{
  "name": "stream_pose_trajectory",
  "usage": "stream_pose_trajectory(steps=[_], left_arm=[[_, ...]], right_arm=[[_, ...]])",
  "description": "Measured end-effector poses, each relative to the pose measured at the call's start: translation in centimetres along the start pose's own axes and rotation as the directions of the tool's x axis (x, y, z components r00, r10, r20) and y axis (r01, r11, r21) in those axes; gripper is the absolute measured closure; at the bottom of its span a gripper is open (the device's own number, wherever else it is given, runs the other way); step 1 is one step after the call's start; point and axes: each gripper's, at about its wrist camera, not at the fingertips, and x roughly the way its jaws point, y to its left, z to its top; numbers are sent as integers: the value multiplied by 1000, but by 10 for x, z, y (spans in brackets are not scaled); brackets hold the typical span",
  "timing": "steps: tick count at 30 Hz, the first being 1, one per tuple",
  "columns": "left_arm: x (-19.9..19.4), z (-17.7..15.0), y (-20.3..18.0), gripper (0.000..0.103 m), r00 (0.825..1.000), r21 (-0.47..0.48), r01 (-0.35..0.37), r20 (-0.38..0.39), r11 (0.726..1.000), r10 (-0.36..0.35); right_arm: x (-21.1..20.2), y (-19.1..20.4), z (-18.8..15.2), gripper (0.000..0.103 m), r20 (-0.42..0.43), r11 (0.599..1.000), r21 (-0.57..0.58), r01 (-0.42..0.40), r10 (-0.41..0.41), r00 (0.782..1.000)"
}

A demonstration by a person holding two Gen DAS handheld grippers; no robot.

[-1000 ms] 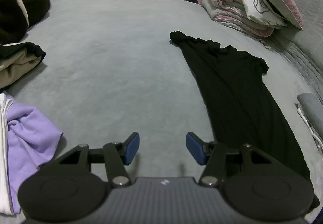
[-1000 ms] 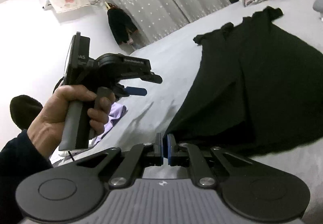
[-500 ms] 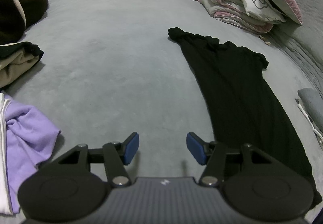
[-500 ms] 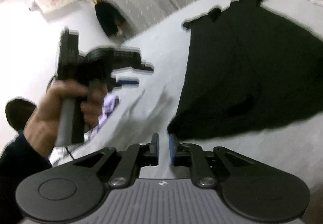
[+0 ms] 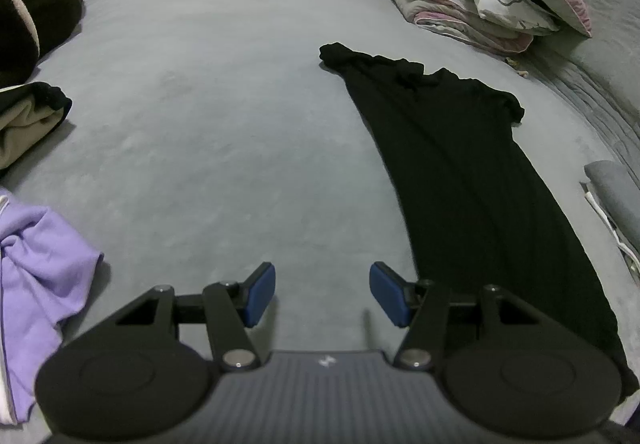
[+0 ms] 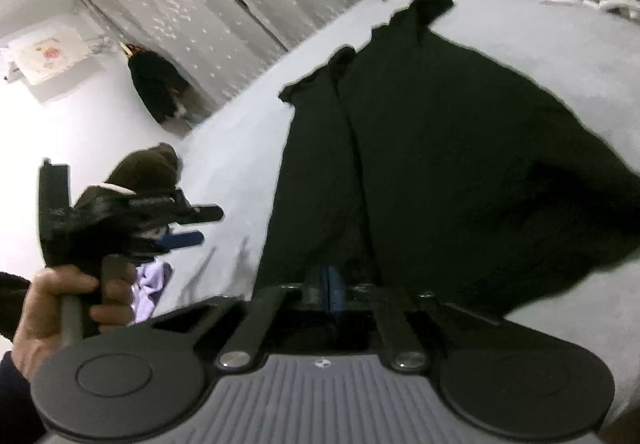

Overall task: Fold clothes
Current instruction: 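Grasp the other side edge of the black garment with the right gripper, then fold the held side over the garment's middle and open the right gripper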

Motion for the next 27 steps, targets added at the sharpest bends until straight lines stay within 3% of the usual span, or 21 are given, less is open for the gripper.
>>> stream_pose_trajectory(steps=[5, 6, 8, 10, 11, 13, 14, 17, 18, 19, 22, 25, 27], left_arm=[[0, 1, 1, 49, 1000, -3, 3, -2, 1000, -3], [1, 2, 1, 49, 1000, -1, 2, -2, 1000, -2], [2, 2, -1, 49, 1000, 2, 3, -4, 1000, -3], [2, 0, -1, 49, 1000, 5, 6, -6, 1000, -6], [2, 0, -1, 48, 1000, 6, 7, -6, 1000, -7], [1, -1, -2, 47, 1000, 7, 10, -8, 1000, -10], [1, -1, -2, 47, 1000, 3, 16, -12, 1000, -16], [-1, -4, -7, 47, 998, -6, 59, -28, 998, -59], [-2, -6, -9, 47, 996, 0, 82, -34, 997, -82], [-4, -9, -13, 47, 994, 6, 105, -41, 994, -105], [-6, -23, -26, 47, 982, 29, 170, -89, 985, -167], [-9, -35, -38, 50, 972, 55, 208, -123, 977, -200], [-10, -43, -47, 51, 970, 81, 213, -135, 974, -201]], right_arm=[[-27, -7, 1, 98, 40, 974, 181, -133, 128, 991], [-26, -9, -1, 98, 32, 970, 203, -131, 127, 991], [-18, -10, 0, 98, -4, 984, 172, -40, 41, 999], [-9, -14, 3, 90, -28, 987, 151, 58, -55, 998], [-7, -14, 5, 86, -26, 990, 122, 65, -62, 998], [-3, -10, 6, 60, -13, 996, 61, 69, -68, 998], [-2, -6, 7, 60, -2, 997, 29, 66, -66, 998], [6, 7, 4, 65, -6, 995, -79, 65, -66, 998], [9, 10, 2, 91, -17, 991, -112, 77, -80, 997], [11, 11, 0, 97, -28, 990, -119, 79, -83, 996], [2, 2, -1, 97, -22, 999, -32, 18, -19, 1000], [-15, -15, 8, 97, 38, 968, 185, -169, 165, 986], [-18, -24, 13, 97, 47, 954, 243, -177, 171, 984]])
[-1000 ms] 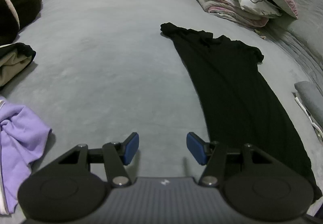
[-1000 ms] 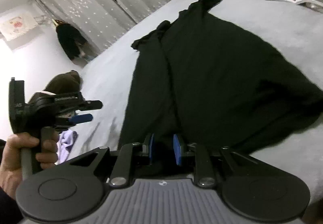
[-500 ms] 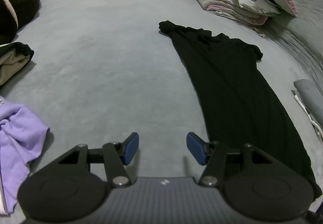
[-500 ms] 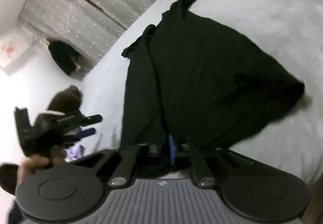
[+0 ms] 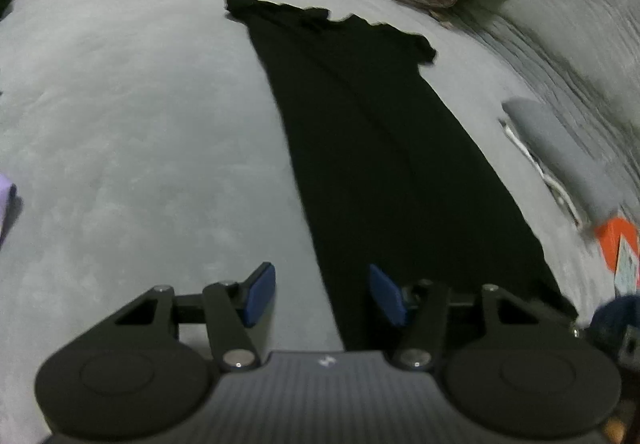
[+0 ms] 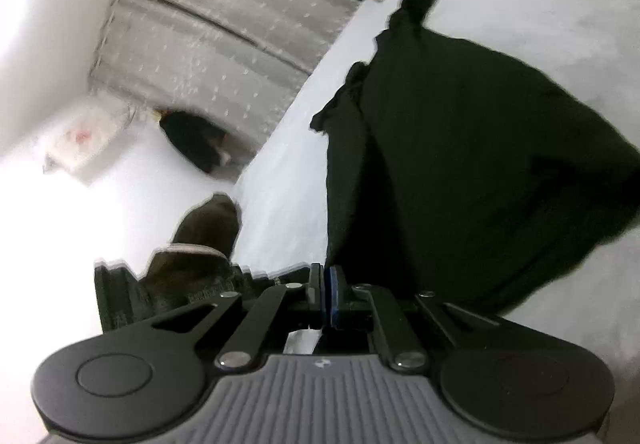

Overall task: Fold clothes
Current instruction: 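Fold the held side over the garment's middle and open the right gripper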

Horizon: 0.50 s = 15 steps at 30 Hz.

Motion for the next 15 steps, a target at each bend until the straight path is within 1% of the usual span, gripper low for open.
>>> stream_pose_trajectory(steps=[2, 3, 5, 6, 7, 9, 11, 13, 15], left_arm=[[1, -6, -9, 53, 1000, 39, -10, -12, 999, 11], [0, -8, -14, 53, 1000, 65, -21, -15, 998, 22], [-7, -14, -26, 53, 999, 134, -38, 5, 990, 37], [-14, -19, -34, 52, 999, 194, -37, 32, 980, 31], [-21, -24, -41, 47, 998, 253, -38, 58, 967, 24], [-30, -37, -58, 44, 996, 364, -37, 94, 931, 3], [-27, -50, -72, 44, 995, 431, -55, 99, 901, 13], [-19, -59, -81, 47, 994, 466, -82, 102, 881, 38], [-13, -65, -88, 47, 992, 490, -104, 112, 866, 56]], right_arm=[[0, -8, 5, 97, -2, 999, 29, 29, -29, 1000], [3, -14, 6, 97, -20, 997, 57, 43, -41, 999], [8, -24, 6, 97, -47, 991, 117, 61, -56, 997], [9, -28, 6, 97, -52, 988, 140, 64, -57, 997], [9, -30, 7, 97, -55, 986, 160, 55, -47, 997], [7, -30, 11, 97, -47, 982, 187, 25, -17, 999], [6, -24, 15, 97, -36, 983, 185, -11, 18, 999], [4, -17, 19, 97, -29, 981, 190, -48, 54, 998], [3, -11, 19, 97, -30, 974, 210, -82, 90, 996]])
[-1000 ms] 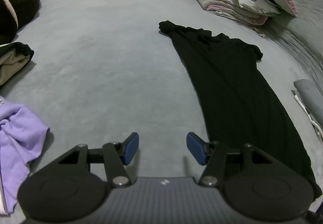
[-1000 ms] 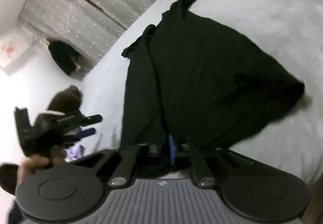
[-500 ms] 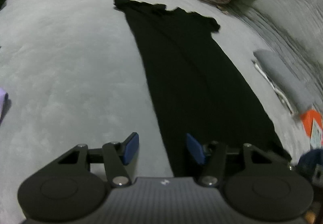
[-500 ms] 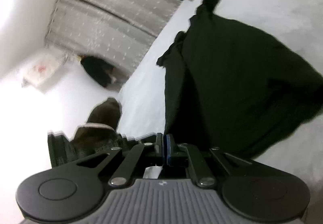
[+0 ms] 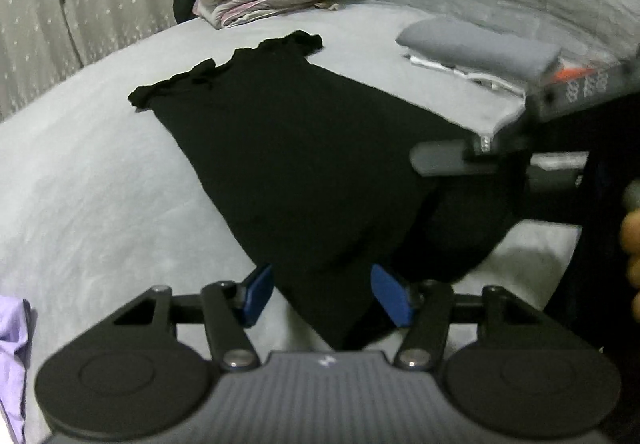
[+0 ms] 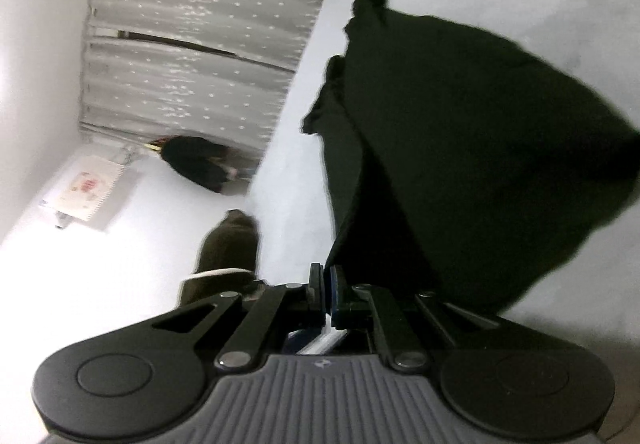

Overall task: Fold clothes
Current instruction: 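Fold the held side over the garment's middle and open the right gripper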

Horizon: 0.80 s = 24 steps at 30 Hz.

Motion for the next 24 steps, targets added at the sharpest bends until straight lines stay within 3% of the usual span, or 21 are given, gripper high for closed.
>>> stream_pose_trajectory(steps=[8, 11, 12, 13, 15, 21, 24], left_arm=[[-6, -3, -24, 45, 996, 82, -32, 90, 996, 25], [0, -2, -23, 47, 991, 73, -103, 89, 992, 97], [5, -2, -21, 56, 991, 65, -115, 69, 991, 110], [10, -3, -18, 77, 992, 56, -119, 47, 991, 116], [17, -5, -13, 98, 992, 57, -122, -5, 991, 123], [-1, -13, -12, 98, 986, 124, -166, 37, 978, 162], [-4, -17, -6, 98, 982, 149, -187, 24, 971, 185]], right_arm=[[2, 16, -8, 97, -16, 997, 34, -68, 69, 997], [1, 17, -10, 97, -19, 998, 21, -65, 65, 998], [1, 16, -11, 97, -23, 998, 20, -64, 64, 998], [1, 16, -12, 97, -26, 998, 20, -63, 63, 998], [1, 14, -13, 97, -28, 998, 29, -59, 60, 998], [5, 21, -10, 97, -23, 997, 20, -75, 76, 997], [3, 19, -11, 97, -21, 999, -5, -46, 46, 999]])
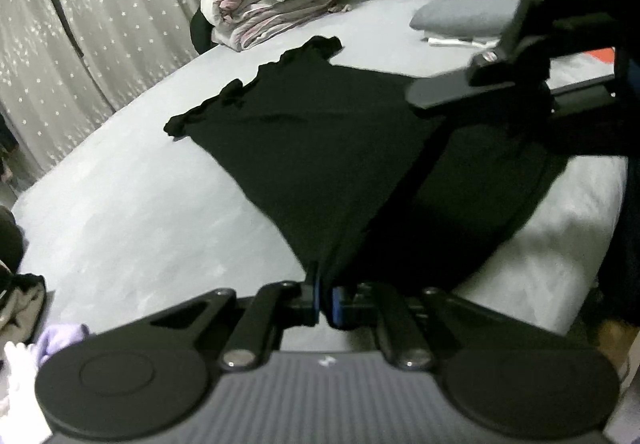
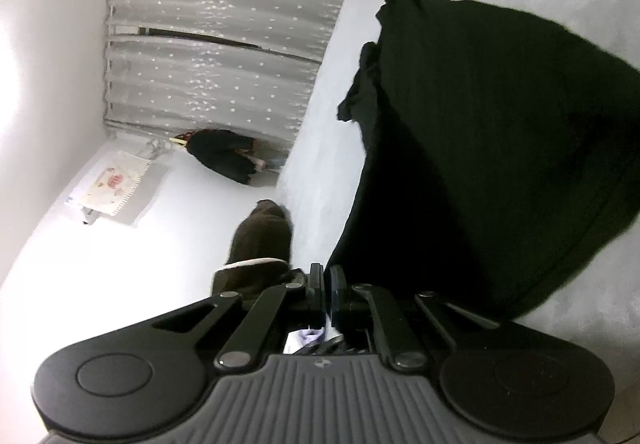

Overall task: Fold clothes
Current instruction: 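Fold the held side over the garment's middle and open the right gripper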

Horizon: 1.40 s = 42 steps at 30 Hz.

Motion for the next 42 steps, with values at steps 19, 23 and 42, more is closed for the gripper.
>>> stream_pose_trajectory(steps=[19, 23, 42], left_arm=[[-7, -24, -10, 89, 996, 151, 49, -88, 987, -35], [-19, -25, 10, 56, 987, 84, 138, -92, 987, -130], [-23, -12, 103, 48, 947, -438, 319, 100, 841, -307]], right_arm=[[12, -18, -23, 95, -58, 918, -283, 276, -304, 951], [6, -15, -22, 94, -50, 898, -329, 292, -325, 944], [58, 11, -53, 93, -63, 643, -726, 242, -413, 909]])
